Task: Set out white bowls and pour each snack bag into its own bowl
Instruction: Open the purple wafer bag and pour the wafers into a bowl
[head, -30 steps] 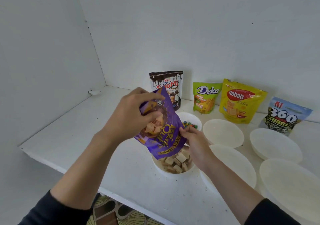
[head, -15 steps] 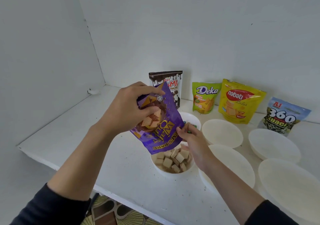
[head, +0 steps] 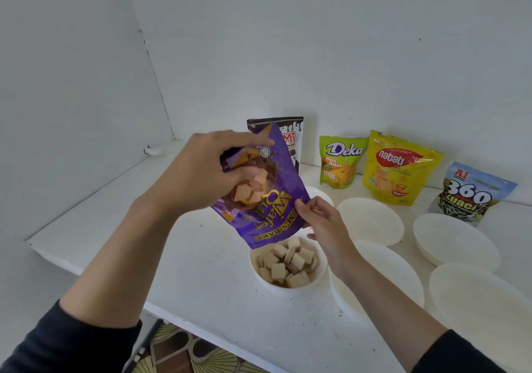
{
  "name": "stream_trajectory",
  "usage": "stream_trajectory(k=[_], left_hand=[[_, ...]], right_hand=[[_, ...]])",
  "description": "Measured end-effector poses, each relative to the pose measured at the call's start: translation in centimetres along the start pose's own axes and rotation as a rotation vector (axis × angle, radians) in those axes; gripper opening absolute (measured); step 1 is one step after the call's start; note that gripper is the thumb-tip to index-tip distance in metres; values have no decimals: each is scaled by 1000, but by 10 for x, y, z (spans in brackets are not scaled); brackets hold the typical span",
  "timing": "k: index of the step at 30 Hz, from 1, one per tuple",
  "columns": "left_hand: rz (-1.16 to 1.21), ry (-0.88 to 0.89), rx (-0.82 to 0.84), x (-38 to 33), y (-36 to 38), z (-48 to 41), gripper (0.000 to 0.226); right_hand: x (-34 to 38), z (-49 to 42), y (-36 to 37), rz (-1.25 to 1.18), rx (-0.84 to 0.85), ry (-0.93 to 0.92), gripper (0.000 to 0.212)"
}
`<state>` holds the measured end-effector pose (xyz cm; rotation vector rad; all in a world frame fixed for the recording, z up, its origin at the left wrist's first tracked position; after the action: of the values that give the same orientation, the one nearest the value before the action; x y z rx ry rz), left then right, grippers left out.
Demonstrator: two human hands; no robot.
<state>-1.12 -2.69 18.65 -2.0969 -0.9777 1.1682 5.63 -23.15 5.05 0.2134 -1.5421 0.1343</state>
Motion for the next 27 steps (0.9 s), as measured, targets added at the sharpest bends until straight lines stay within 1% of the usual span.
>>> stream_trajectory(k=[2,4,6,8,10,11,16,19,20,21,22,24,25,27], left_hand=[[16,9,19,6,6,1,43],[32,10,40,8,7,0,43],[41,20,84,9,10,-2,41],[35,50,113,6,15,-4,40],[37,80,95,3,21,-5,39],[39,92,81,1,24,-6,37],[-26,119,32,7,28,-5,30],[-133,62,-69,27,32,6,38],[-120,20,-107,32,36,11,41],[-37,-36,-119,38,42,16,42],[109,-107,-98,41,50,21,42],[479,-243,-17,43,70,30,42],[625,-286,-8,44,81,33,40],[777,-356,-54,42,96,38,35]], right_hand=[[-7,0,-1,71,-6,-40,41],[-7,0,-4,154,-42,-152,48],[2,-2,-8,187,-31,-271,48],[12,-7,-9,169,64,-358,47],[17,-12,-9,132,162,-409,52],[18,-13,-8,104,182,-426,53],[16,-11,-5,46,107,-497,44],[16,-12,-9,-16,28,-511,40],[17,-13,-10,-19,-2,-523,39],[18,-14,-12,-10,-26,-543,37],[20,-14,-12,2,-42,-567,35],[21,-13,-11,5,-57,-596,29],[21,-12,-10,0,-52,-595,26],[20,-13,-8,11,-26,-581,20]])
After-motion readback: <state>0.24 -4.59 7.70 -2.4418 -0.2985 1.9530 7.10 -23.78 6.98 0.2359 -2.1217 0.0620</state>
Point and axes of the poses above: each hand's wrist, its own z-axis away from the middle knuckle, its own y-axis out of the palm, x = y × z, the point moved 1 cm from there along -z, towards the middle knuckle, and after that the axes turned 2 degrees about -y, right-handed, at the moved point
